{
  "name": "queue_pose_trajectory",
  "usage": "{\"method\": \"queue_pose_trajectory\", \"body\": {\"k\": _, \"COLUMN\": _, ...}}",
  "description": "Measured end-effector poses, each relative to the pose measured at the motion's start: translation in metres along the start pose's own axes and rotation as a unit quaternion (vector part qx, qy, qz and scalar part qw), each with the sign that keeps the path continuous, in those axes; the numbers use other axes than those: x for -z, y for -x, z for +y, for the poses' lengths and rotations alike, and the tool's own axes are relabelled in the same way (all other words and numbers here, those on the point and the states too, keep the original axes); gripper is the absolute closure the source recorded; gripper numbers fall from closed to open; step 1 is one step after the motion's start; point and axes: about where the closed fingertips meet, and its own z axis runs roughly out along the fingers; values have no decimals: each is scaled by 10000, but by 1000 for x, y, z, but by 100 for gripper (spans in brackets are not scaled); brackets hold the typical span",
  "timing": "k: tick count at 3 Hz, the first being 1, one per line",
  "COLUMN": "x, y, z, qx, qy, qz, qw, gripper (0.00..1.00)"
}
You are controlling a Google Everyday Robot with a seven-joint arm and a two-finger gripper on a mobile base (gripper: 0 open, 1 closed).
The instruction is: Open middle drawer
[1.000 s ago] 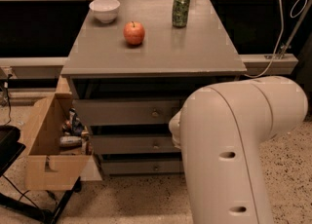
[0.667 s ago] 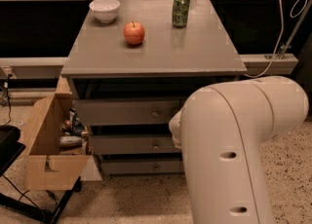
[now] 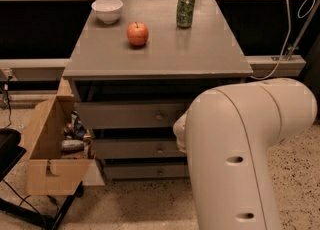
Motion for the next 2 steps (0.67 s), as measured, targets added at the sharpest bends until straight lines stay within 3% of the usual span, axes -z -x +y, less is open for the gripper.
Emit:
{"method": "queue_pose_trajectory", "body": {"k": 1, "x": 1, "y": 0, "z": 0, "qx": 0, "qy": 0, "qz": 0, "qw": 10000, "gripper": 83}}
{"method": "queue_pose_trajectory", "body": {"k": 2, "x": 3, "y": 0, "z": -1, "qx": 0, "qy": 0, "qz": 0, "qw": 10000, "gripper": 59}}
